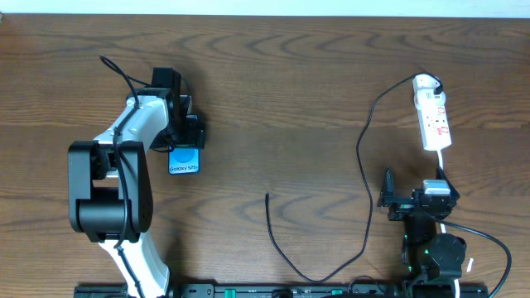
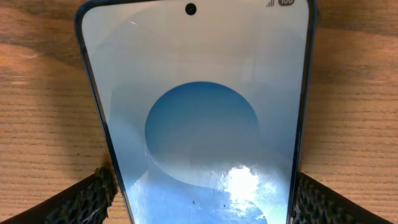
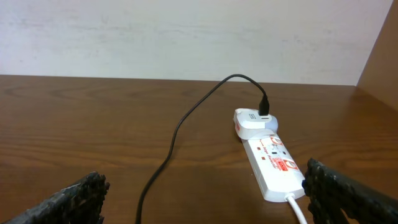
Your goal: Plug charger to phone and switch on socket
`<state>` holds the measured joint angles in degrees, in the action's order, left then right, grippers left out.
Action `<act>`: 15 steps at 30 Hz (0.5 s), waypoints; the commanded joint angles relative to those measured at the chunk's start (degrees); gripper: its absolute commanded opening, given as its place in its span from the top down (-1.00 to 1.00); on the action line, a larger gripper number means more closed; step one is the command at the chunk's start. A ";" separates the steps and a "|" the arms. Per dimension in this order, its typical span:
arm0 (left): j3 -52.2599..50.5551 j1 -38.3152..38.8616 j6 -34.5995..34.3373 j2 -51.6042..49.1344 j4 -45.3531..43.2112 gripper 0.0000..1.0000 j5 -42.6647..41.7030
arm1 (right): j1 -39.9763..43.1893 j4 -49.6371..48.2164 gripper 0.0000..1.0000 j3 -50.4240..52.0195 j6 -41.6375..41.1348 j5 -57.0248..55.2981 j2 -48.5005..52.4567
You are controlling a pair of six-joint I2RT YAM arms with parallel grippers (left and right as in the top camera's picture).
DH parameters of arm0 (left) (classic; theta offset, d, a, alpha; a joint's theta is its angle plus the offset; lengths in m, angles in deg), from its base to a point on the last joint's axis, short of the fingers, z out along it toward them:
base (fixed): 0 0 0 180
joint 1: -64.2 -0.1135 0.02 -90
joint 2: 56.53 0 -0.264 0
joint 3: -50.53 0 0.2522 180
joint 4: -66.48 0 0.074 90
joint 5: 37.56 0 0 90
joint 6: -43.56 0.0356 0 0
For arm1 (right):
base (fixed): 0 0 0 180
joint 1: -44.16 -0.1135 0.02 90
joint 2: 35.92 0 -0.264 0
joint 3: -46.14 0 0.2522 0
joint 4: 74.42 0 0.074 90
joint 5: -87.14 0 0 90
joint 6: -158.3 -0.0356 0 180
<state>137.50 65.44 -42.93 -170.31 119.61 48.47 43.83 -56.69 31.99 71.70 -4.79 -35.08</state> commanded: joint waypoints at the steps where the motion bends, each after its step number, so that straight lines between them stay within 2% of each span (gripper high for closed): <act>1: -2.08 -0.20 0.94 -1.22 0.39 -0.78 0.11 | -0.48 0.17 -0.99 0.07 0.52 -0.28 -0.46; 15: -2.08 -0.20 0.72 -1.22 0.39 -0.64 -0.15 | -0.48 0.17 -0.99 0.07 0.52 -0.28 -0.46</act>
<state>137.50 65.44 -42.93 -170.31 119.64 48.43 43.83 -56.69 31.99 71.70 -4.79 -35.08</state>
